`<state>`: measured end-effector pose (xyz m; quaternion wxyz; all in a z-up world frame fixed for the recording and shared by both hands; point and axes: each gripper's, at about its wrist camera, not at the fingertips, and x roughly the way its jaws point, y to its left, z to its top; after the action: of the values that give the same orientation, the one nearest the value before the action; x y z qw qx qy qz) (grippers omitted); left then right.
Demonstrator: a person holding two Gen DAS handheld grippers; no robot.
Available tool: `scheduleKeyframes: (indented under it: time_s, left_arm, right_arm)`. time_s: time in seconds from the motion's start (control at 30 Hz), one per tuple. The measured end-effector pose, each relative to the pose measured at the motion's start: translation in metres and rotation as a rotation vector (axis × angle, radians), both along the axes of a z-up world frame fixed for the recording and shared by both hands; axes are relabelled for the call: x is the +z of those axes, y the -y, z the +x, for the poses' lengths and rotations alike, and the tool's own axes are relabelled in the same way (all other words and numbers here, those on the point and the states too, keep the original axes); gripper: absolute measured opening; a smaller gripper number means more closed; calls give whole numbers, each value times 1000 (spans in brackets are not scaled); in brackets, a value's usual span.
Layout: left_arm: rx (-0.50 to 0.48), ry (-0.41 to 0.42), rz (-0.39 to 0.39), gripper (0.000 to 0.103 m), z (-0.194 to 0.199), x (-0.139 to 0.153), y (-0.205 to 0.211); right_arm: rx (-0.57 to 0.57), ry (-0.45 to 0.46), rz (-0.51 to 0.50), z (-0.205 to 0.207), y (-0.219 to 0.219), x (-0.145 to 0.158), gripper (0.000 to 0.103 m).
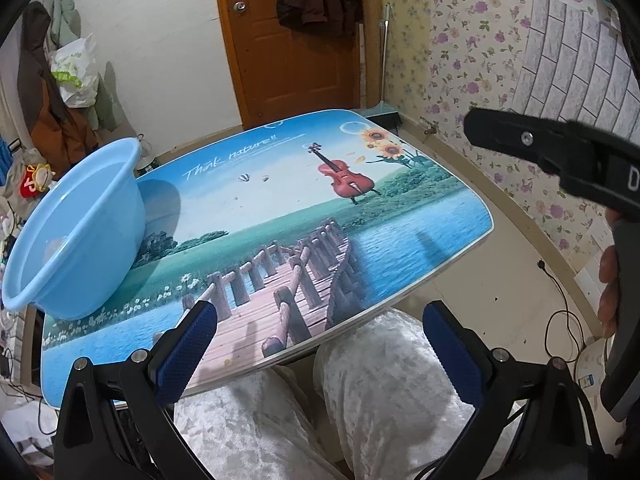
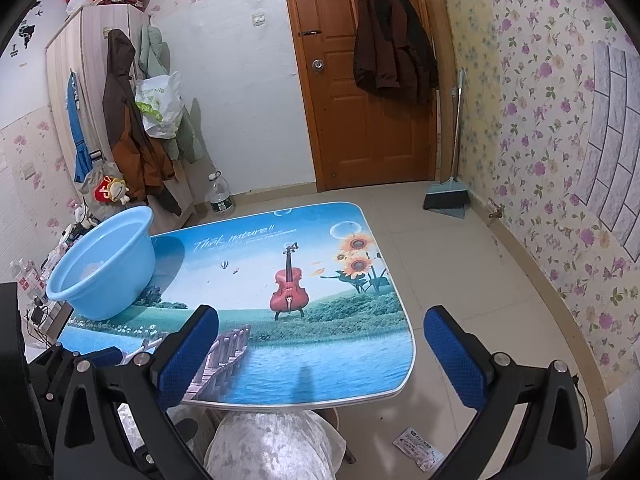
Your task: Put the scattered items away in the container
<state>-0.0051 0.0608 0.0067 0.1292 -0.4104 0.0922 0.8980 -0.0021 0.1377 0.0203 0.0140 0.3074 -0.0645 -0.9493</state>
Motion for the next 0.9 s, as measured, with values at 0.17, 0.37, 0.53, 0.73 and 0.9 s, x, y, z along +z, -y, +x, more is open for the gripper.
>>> scheduleKeyframes:
  time_s: [0.17,0.37,0.53,0.73,0.9]
  left_arm:
    - [2,-2,-2,103,0,0,1]
    - [-6,1,-6,103,0,-1,-3]
    - [-20,3,-14,103,2,-3,-9]
    - [-24,-3,-15,103,2,0,-13]
    - [-29,-5,-22,103,3,1,-14]
  right_arm:
    - [5,1,0,0,1,-2,103]
    - [-3,3,-1,1,0,-3,103]
    - [-17,5,-7,3,-6,-5,103]
    - [-26,1,-8,4,-12,-3,103]
    - [-28,-1,-9,4,-14,-2,103]
